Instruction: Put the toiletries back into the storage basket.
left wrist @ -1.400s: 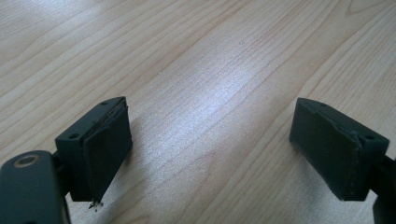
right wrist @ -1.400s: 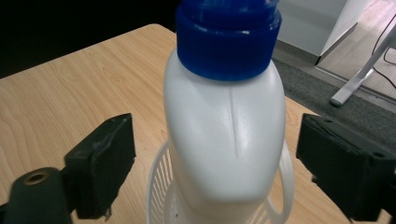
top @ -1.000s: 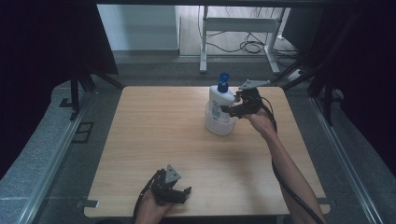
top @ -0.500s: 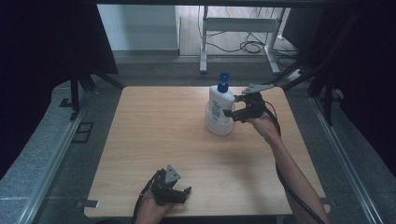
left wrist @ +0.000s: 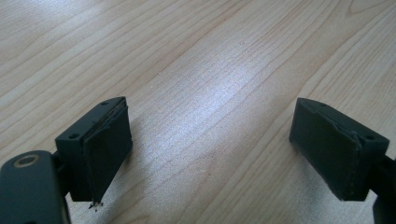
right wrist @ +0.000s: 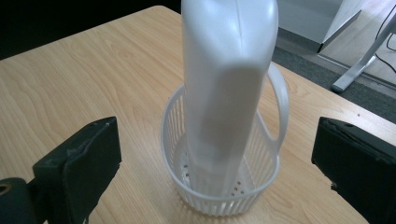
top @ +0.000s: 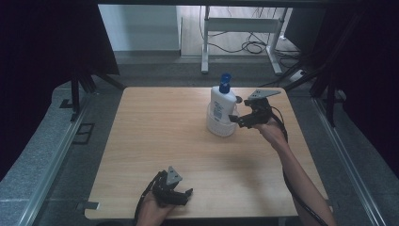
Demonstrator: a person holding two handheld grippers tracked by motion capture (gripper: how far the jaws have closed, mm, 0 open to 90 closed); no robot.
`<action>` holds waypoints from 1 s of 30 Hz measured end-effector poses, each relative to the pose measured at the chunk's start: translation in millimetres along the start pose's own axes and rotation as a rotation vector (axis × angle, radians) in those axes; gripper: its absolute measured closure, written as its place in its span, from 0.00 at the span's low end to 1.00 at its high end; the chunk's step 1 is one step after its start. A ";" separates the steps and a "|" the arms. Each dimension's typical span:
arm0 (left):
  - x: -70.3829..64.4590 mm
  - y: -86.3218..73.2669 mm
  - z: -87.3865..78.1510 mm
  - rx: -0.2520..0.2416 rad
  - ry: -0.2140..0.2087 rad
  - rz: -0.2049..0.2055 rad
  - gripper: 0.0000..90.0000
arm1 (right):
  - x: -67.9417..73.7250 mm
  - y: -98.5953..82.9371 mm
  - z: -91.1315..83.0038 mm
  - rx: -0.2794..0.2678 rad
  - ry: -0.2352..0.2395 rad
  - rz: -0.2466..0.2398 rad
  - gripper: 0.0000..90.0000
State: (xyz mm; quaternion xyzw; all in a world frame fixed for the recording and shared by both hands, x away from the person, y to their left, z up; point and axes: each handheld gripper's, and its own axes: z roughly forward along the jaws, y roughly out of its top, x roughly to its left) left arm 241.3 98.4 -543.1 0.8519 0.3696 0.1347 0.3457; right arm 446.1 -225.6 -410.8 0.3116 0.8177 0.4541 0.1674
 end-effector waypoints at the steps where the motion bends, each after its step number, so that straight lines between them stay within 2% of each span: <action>1: 0.0 0.0 0.0 0.000 0.000 0.000 0.14 | 0.2 -1.8 -1.0 0.000 -0.001 0.000 0.01; 18: -0.3 0.1 0.1 -0.001 0.000 -0.003 0.14 | 2.5 -25.0 -14.2 0.020 0.006 0.008 0.01; 30: -0.4 0.1 0.0 0.000 0.001 -0.003 0.14 | 4.8 -48.3 -22.0 0.038 -0.004 0.011 0.01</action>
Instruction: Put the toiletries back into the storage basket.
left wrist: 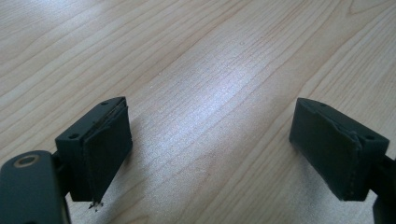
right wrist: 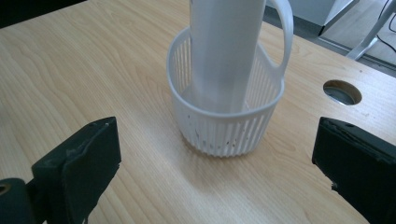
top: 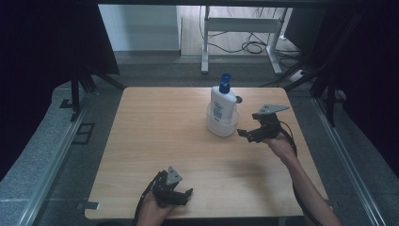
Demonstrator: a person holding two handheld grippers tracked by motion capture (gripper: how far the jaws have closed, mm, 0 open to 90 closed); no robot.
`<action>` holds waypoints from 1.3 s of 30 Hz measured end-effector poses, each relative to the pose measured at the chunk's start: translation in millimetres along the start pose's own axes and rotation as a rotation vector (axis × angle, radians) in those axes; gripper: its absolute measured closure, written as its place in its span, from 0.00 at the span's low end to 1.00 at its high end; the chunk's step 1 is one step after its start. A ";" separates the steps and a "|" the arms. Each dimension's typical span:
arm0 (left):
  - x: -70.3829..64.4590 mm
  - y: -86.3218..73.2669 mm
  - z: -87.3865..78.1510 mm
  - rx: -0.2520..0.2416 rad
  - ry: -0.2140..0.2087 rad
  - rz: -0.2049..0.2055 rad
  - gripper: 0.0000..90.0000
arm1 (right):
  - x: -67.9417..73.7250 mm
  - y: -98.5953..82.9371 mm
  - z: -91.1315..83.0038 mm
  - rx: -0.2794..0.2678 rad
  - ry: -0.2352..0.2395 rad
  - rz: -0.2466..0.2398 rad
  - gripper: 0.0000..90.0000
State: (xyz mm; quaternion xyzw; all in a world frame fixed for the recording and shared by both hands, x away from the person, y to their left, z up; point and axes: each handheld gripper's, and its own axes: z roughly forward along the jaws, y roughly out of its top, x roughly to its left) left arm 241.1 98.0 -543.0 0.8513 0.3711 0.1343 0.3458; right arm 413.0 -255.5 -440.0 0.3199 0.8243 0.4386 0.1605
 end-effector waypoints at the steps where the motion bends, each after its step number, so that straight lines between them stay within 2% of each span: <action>1: 0.0 0.0 0.0 0.000 0.000 0.000 0.14 | 0.4 -1.9 -0.9 0.001 -0.002 -0.003 0.01; 14: -0.1 0.0 0.0 0.000 0.000 -0.001 0.14 | 8.1 -28.4 -11.5 0.023 -0.010 -0.004 0.02; 23: -0.3 0.0 0.1 0.000 0.001 -0.004 0.14 | 16.8 -54.2 -13.3 0.049 0.004 0.004 0.02; 31: -0.5 -0.1 0.1 0.000 0.002 -0.006 0.14 | 24.3 -76.3 -9.0 0.070 0.009 0.025 0.02; 39: -0.5 0.0 0.2 -0.003 0.002 -0.006 0.14 | 32.3 -98.9 -2.1 0.121 0.023 0.025 0.01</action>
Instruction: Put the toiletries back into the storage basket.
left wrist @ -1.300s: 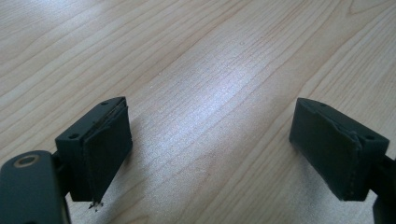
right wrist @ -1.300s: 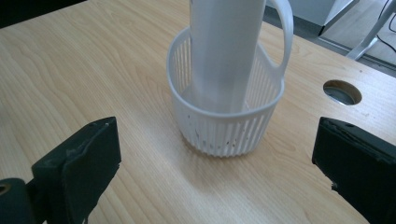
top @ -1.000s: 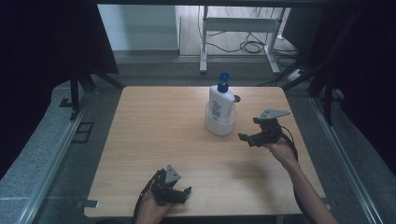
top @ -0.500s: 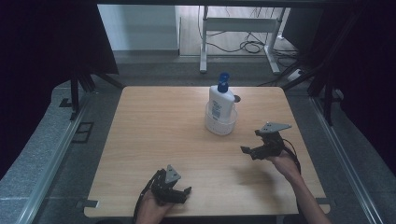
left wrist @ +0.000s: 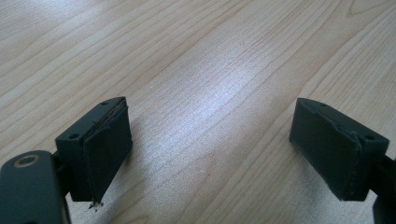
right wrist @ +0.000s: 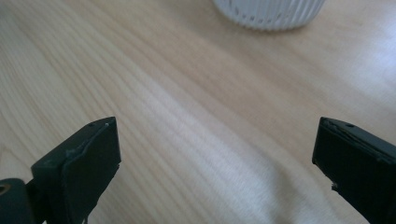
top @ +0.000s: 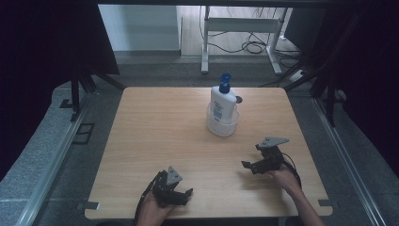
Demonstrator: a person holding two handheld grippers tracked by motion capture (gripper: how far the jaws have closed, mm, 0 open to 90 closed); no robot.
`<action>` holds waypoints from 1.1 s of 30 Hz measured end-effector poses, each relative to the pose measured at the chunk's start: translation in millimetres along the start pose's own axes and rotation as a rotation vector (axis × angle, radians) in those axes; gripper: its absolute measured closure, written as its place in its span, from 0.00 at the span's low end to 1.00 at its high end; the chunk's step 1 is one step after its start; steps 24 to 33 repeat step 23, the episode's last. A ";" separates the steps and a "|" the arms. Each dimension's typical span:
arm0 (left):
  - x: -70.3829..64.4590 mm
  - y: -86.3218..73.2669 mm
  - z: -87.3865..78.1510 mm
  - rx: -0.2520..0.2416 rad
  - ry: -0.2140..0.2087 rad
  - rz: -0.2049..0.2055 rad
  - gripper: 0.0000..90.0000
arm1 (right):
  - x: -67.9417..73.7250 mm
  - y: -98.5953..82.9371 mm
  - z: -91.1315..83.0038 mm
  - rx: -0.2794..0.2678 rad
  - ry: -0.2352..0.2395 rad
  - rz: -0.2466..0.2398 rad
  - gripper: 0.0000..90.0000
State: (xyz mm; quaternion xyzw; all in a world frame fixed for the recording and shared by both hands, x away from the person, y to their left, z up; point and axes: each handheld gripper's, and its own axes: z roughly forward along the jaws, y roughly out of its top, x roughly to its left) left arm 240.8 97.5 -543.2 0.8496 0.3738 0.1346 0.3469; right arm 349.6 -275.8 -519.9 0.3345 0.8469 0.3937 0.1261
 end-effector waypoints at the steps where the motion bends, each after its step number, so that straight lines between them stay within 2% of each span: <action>1: 0.0 0.0 0.0 0.000 0.000 0.000 0.14 | 1.0 -2.2 0.9 0.006 0.002 0.001 0.00; 11: -0.1 0.0 0.0 0.000 0.000 -0.001 0.14 | 14.7 -22.1 10.1 0.061 0.028 -0.018 0.00; 13: -0.2 0.0 0.0 0.000 0.000 -0.001 0.14 | 18.0 -23.2 10.3 0.067 0.013 -0.042 0.00; 18: -0.2 0.0 0.0 0.000 0.001 -0.001 0.14 | 24.9 -24.3 10.3 0.077 0.008 -0.078 0.00; 33: -0.2 0.0 0.0 0.000 0.001 -0.001 0.14 | 25.7 -24.9 9.9 0.079 0.006 -0.076 0.00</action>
